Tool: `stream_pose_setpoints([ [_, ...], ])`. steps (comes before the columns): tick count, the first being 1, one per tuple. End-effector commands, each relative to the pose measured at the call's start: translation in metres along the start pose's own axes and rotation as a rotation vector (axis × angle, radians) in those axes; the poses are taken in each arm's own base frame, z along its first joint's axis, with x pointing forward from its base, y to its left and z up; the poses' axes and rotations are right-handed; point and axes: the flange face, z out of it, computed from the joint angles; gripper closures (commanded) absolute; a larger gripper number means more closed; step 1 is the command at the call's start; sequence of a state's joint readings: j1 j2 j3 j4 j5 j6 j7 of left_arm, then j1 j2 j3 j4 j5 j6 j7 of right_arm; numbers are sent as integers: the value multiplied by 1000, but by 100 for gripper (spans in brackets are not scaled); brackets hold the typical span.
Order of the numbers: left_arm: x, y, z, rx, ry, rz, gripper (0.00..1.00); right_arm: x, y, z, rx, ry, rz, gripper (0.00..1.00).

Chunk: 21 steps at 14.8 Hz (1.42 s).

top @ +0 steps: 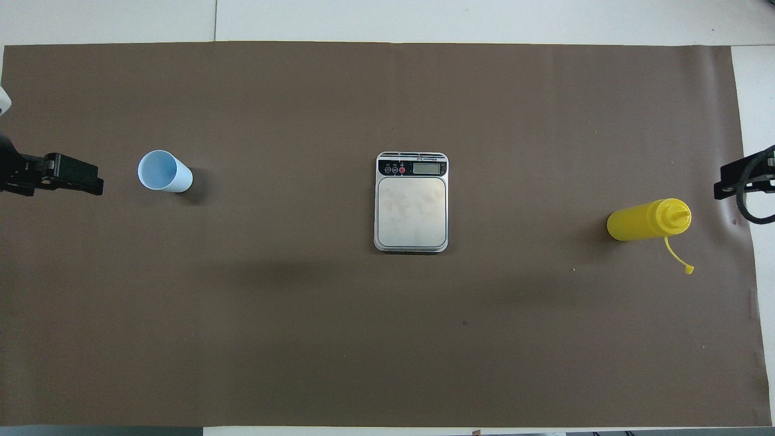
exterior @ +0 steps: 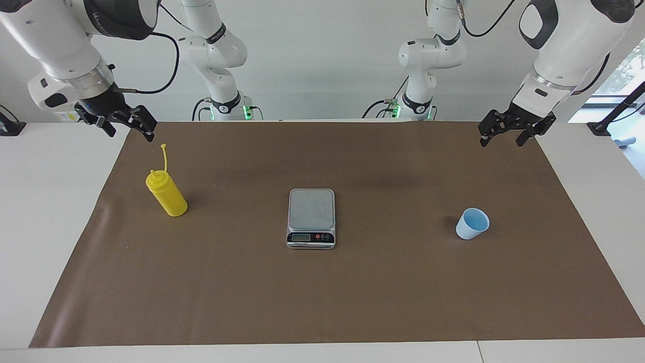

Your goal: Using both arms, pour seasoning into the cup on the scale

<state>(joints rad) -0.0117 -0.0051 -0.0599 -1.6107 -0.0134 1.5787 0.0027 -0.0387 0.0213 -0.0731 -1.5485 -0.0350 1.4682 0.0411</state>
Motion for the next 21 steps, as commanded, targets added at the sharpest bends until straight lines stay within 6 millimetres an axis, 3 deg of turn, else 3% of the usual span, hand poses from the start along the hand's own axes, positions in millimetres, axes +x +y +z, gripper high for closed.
stream_pose_setpoints([
  [1, -8, -3, -2, 18, 11, 16, 0, -5, 1, 1, 7, -2, -10, 0],
  [4, -8, 2, -2, 18, 13, 19, 0, -7, 10, -2, 9, 5, 1, 0],
  [7, -5, 2, -1, 19, 25, 23, 0, -7, 3, -7, 71, 18, -9, 0],
  [10, 7, -1, 21, 18, 69, 19, 0, -7, 2, -4, 74, 11, 1, 0],
  [15, 45, -15, 109, 12, 108, -1, 0, -8, -4, -6, 73, 19, -11, 0],
  [17, 61, -24, 132, 10, 132, -15, 0, -3, 9, -4, 82, 43, 16, 0],
  [19, 70, -40, 161, 8, 140, -38, 0, 3, 18, -1, 161, 64, 107, 0],
  [21, 72, -44, 193, 7, 164, -44, 0, 18, 27, 6, 217, 6, 315, 0],
])
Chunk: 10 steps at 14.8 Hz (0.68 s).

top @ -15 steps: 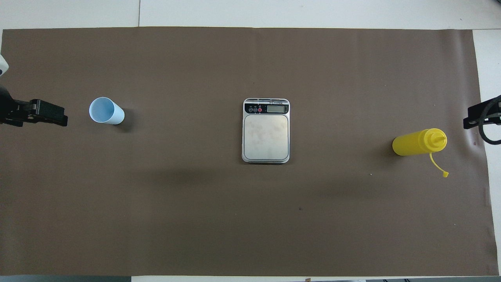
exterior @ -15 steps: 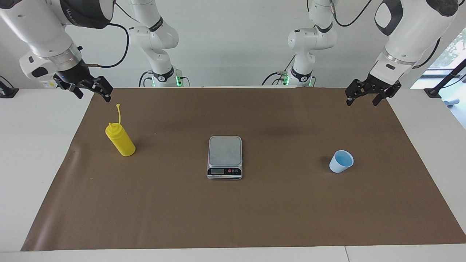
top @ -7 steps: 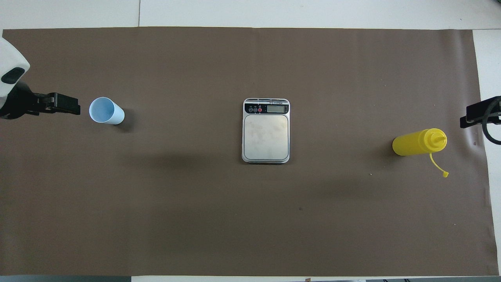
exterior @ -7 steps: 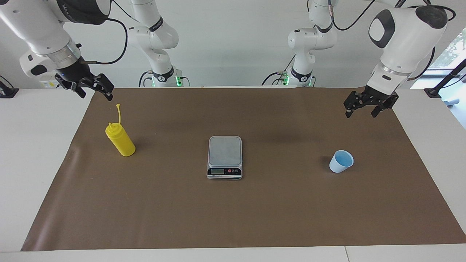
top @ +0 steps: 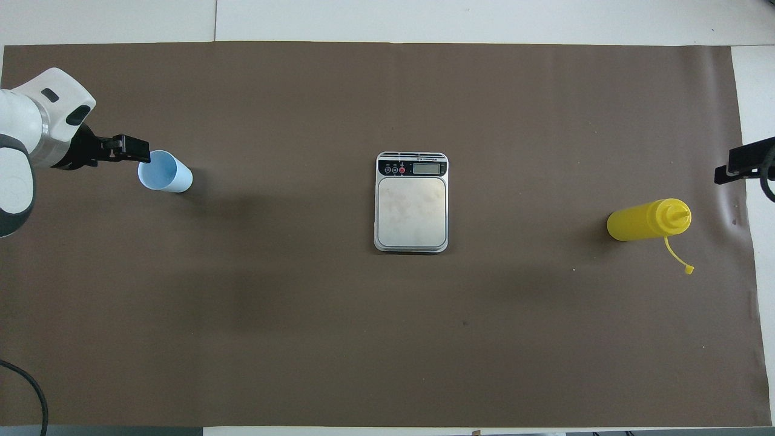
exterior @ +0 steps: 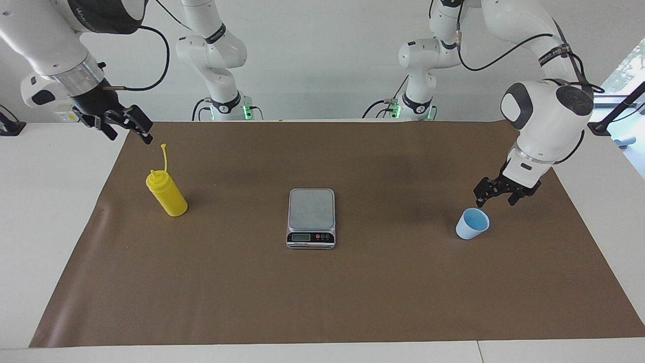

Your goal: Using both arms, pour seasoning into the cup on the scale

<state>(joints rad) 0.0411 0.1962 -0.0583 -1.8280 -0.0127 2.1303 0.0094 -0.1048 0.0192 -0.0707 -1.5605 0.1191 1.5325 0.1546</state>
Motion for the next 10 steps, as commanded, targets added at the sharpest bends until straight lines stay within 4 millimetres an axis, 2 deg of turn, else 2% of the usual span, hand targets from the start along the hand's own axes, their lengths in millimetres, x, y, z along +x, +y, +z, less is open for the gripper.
stream_pose_setpoints([
  [1, -7, -12, 35, 13, 41, 1, 0, 33, 26, 15, 75, -92, 231, 0],
  [3, -13, -15, 62, 13, 51, -3, 0, 87, 63, 26, 124, -190, 357, 0],
  [4, -16, -16, 72, 12, 57, -7, 2, 102, 73, 34, 121, -214, 412, 0],
  [5, -16, -16, 82, 11, 71, -13, 12, 112, 82, 43, 126, -223, 442, 0],
  [6, -18, -16, 90, 10, 71, -18, 29, 115, 98, 49, 143, -232, 468, 0],
  [7, -22, -16, 95, 10, 62, -18, 60, 120, 124, 60, 180, -262, 514, 0],
  [8, -24, -16, 95, 11, 53, -21, 99, 126, 162, 78, 243, -303, 578, 0],
  [9, -25, -15, 95, 10, 48, -21, 100, 127, 193, 99, 293, -371, 657, 0],
  [10, -25, -15, 95, 10, 43, -37, 100, 127, 217, 110, 352, -411, 747, 0],
])
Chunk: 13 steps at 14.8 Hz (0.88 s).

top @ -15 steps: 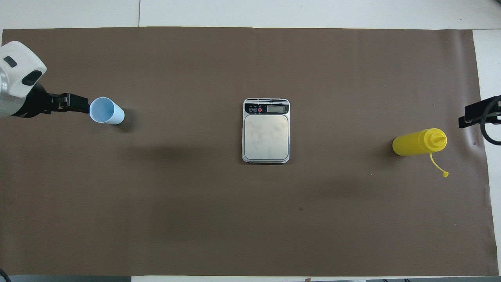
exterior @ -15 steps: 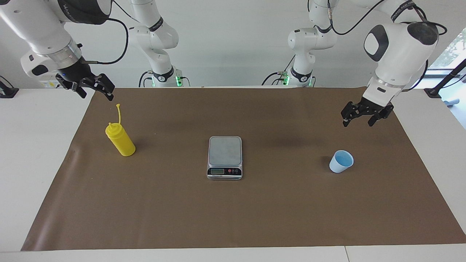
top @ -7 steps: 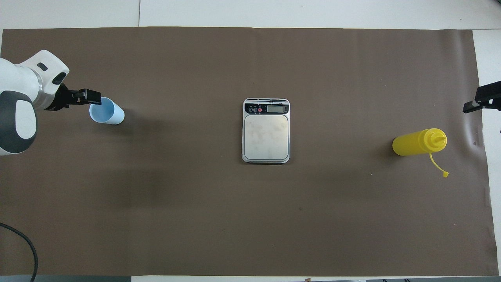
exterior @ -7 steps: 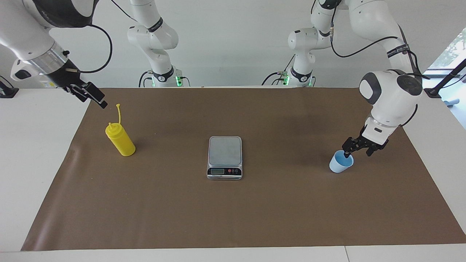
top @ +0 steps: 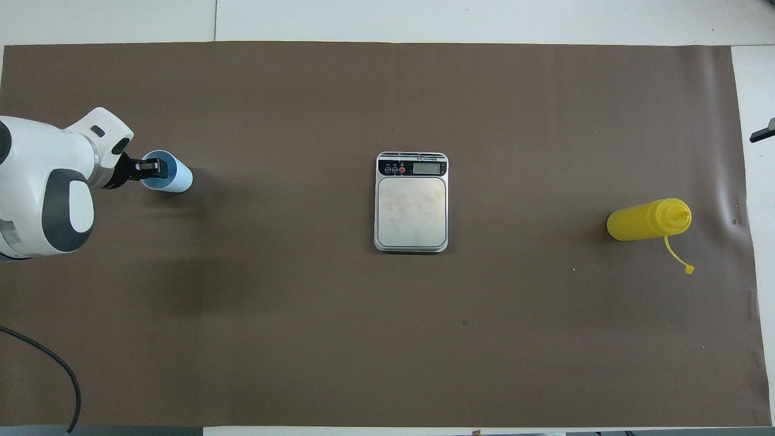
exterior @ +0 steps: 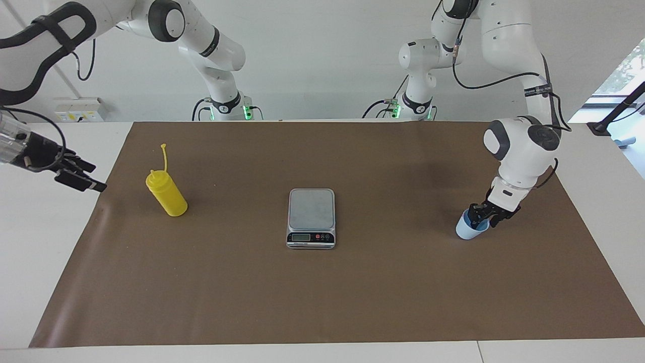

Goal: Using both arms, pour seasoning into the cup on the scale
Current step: 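Carry the blue cup with the left gripper while the right gripper reaches the bottle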

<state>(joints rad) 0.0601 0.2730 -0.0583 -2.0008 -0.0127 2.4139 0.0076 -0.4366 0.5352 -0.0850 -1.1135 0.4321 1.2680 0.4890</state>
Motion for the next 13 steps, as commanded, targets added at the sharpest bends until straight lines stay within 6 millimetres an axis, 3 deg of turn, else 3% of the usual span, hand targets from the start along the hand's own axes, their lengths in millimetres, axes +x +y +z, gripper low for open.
stream_pose_setpoints([
  [1, -5, -1, -5, 10, 1, -36, 100, 40, 45, 13, 108, -142, 207, 0],
  [4, -6, 14, -27, 8, 2, -22, 100, 71, 74, 70, 157, -228, 335, 0],
  [7, -10, 54, -61, 4, -13, -38, 100, 74, 94, 119, 207, -325, 471, 0],
  [11, -22, 169, -74, -24, 5, -128, 100, 65, 115, 152, 260, -380, 583, 0],
  [13, -22, 218, -94, -43, 39, -167, 100, 58, 121, 171, 275, -411, 607, 0],
])
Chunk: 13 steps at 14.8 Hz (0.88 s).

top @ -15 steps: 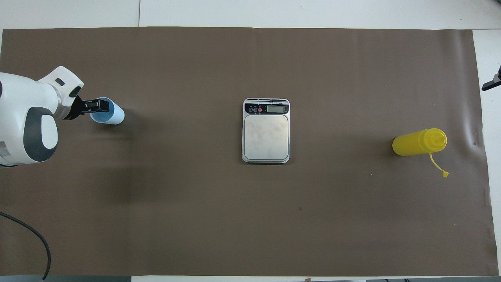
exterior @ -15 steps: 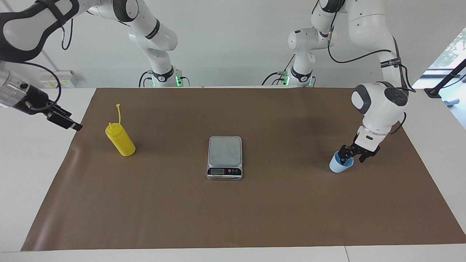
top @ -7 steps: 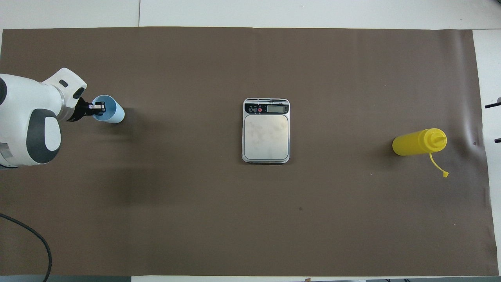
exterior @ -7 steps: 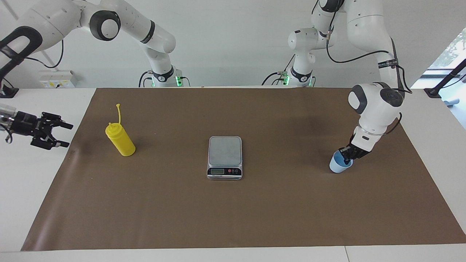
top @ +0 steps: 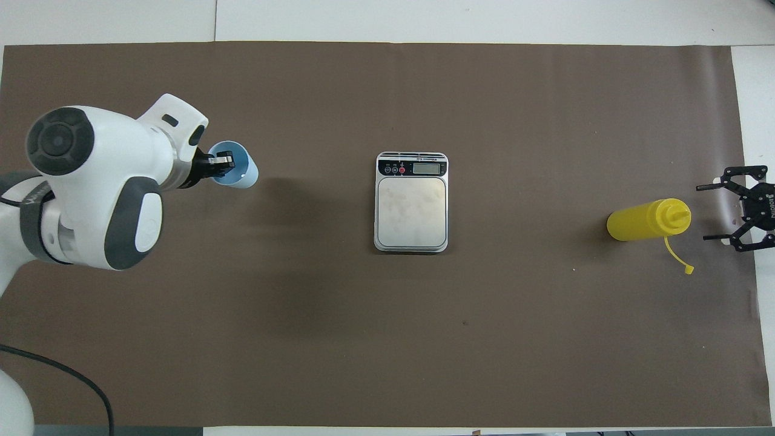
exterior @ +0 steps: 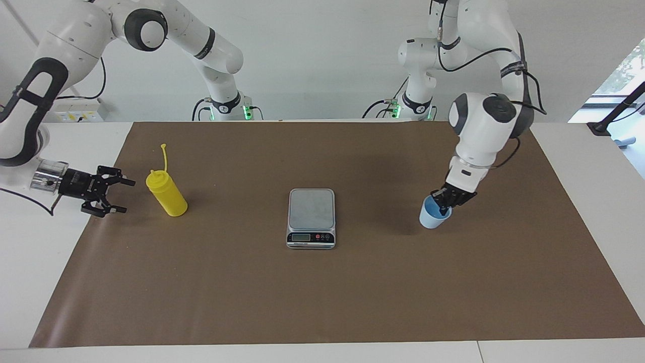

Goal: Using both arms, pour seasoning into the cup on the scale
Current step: 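Carry the blue cup with the left gripper while the right gripper reaches the bottle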

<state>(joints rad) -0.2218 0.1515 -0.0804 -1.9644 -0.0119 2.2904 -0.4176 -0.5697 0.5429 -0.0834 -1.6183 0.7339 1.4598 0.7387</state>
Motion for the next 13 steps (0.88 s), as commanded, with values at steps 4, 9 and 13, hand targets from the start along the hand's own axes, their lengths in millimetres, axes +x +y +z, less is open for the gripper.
stream_pose_setpoints([
  [4, -44, 140, -20, -3, 21, -113, 100, 2, 31, 34, 73, -93, -16, 0],
  [9, -89, 218, -1, -8, -10, -94, 100, 19, 37, 59, 109, -187, -16, 0],
  [13, -108, 258, 34, 37, 9, -77, 100, 16, 32, 64, 120, -185, -20, 0],
])
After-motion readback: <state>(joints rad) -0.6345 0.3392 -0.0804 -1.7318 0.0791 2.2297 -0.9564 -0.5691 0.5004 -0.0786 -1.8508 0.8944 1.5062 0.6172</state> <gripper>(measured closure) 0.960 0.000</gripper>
